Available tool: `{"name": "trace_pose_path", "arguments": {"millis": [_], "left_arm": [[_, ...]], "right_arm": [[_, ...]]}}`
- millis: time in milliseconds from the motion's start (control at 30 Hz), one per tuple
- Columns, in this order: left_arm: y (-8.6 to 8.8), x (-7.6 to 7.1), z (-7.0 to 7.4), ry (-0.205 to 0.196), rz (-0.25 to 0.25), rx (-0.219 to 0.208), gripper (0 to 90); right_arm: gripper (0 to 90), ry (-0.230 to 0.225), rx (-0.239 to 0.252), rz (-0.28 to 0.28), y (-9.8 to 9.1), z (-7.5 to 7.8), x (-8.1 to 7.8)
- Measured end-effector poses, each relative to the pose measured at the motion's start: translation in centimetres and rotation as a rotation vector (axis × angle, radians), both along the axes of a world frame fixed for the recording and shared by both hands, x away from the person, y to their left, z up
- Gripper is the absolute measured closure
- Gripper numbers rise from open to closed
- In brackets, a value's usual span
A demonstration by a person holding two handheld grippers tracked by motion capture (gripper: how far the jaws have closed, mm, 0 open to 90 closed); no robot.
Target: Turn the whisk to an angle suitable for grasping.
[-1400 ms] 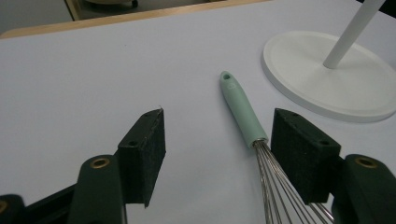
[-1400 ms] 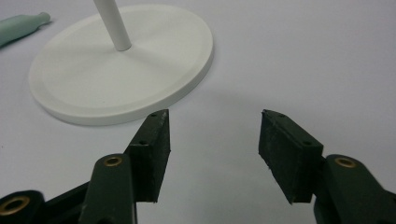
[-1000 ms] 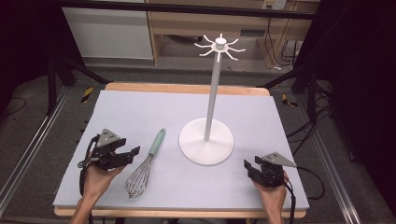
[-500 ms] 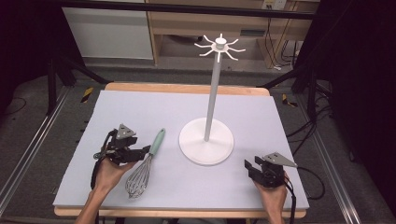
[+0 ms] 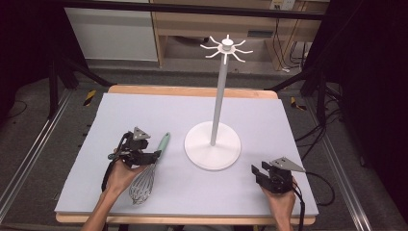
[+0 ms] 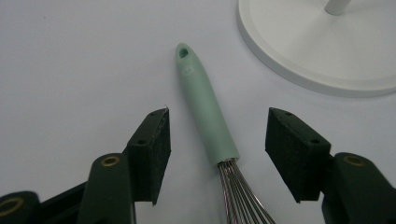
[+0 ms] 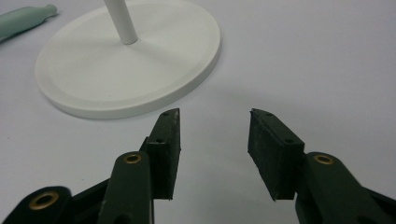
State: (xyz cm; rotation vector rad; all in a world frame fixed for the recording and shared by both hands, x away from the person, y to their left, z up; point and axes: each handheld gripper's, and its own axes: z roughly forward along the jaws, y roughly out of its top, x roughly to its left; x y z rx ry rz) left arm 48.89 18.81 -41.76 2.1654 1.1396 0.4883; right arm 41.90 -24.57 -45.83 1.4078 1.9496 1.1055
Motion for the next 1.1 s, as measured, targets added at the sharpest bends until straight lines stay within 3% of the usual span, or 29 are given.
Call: {"name": "trace_pose_path", "arguments": {"millis": [233,1100], "left_arm": [[-0.5,0.7,-1.4,0.055,0.006,0.018,44.5],[-1.3,1.9,-3.6,0.172,0.037,0.075,56.5]], "right_arm": [[56.3,0.010,0.002,0.012,0.1,-0.1,0.1],[59.2,0.026,0.003,0.024,0.1,-0.2,0.2]]}}
